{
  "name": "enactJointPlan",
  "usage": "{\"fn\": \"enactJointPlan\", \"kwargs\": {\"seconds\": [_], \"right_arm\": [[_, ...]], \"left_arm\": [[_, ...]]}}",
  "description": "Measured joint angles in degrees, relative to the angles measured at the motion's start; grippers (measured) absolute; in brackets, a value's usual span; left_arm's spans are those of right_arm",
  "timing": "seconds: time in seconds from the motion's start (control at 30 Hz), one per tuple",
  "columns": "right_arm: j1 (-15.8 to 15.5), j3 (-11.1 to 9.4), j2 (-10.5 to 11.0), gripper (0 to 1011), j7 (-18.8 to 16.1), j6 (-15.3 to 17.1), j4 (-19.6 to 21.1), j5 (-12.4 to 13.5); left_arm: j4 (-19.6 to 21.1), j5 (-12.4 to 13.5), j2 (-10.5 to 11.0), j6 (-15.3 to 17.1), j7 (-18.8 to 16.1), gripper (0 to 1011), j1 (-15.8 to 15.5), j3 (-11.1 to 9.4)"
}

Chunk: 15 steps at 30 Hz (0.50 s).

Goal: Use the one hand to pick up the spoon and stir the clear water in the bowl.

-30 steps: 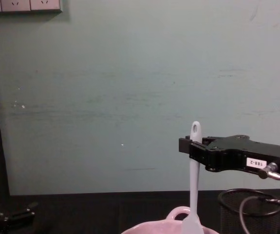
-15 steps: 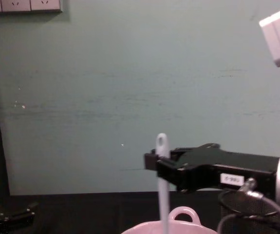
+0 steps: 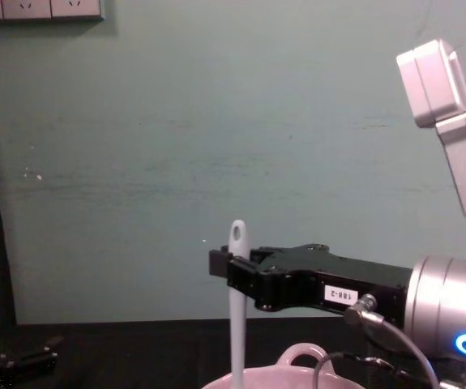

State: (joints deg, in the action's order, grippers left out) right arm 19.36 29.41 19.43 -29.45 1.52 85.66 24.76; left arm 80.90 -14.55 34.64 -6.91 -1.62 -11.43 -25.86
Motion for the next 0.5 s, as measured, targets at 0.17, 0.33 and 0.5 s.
{"fn": "enactJointPlan", "kwargs": {"seconds": [0.17, 0.33, 0.5], "right_arm": [[1.66, -1.01, -1.17, 120, 0.22, -1.20, -4.09, 1.06], [1.76, -2.41, -0.78, 120, 1.27, -1.75, -5.18, 1.45], [0.65, -4.10, 1.11, 120, 2.61, -1.74, -3.81, 1.31]], "left_arm": [[0.00, 0.00, 0.00, 0.00, 0.00, 1005, 0.00, 0.00], [0.00, 0.00, 0.00, 0.00, 0.00, 1005, 0.00, 0.00], [0.00, 0.00, 0.00, 0.00, 0.00, 1005, 0.00, 0.00]]}}
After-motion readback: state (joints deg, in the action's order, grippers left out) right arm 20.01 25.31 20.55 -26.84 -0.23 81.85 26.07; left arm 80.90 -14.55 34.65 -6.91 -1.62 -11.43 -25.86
